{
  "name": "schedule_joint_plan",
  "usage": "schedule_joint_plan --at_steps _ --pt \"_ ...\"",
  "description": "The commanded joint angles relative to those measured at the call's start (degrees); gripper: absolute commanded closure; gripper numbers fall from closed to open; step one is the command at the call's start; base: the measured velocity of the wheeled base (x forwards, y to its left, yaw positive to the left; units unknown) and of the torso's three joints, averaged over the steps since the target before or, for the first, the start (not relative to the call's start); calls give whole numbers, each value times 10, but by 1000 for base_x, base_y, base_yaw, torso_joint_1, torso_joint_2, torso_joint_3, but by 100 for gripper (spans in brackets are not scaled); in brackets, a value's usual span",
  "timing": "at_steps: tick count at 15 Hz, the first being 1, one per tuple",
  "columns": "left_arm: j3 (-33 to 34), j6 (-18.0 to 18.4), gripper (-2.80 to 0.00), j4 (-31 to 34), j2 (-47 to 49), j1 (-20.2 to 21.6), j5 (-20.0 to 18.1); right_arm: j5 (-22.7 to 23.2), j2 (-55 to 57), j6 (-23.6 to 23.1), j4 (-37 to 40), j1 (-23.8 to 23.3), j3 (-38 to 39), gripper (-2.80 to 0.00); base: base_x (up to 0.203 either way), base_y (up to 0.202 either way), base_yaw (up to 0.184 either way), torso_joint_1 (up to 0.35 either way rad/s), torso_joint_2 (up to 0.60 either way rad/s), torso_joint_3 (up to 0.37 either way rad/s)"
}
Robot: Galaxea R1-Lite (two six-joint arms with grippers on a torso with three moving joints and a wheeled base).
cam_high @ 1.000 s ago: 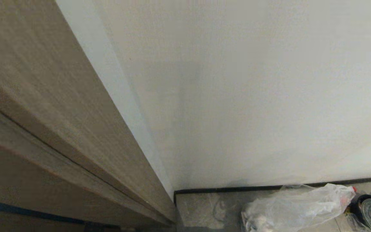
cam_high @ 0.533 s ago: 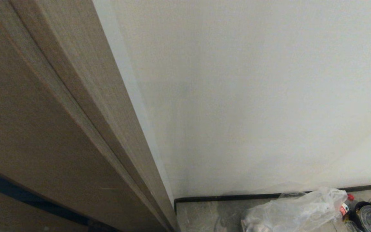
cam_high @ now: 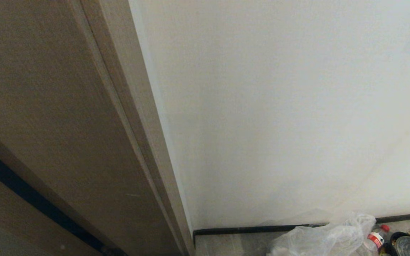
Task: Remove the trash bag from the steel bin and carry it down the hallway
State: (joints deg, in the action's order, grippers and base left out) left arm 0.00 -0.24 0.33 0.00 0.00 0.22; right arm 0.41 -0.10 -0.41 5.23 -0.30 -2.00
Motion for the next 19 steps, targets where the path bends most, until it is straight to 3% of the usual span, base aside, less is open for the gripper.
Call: schedule_joint_plan --at_steps 1,7,19 --pt "0 0 0 0 -1 0 0 0 0 0 0 0 0 0 0 0 0 -1 1 206" --pt "0 1 0 0 0 0 0 1 1 0 0 0 0 0 0 0 0 2 0 184" --pt "0 1 0 0 0 0 0 0 1 -1 1 0 0 0 0 0 0 0 -1 8"
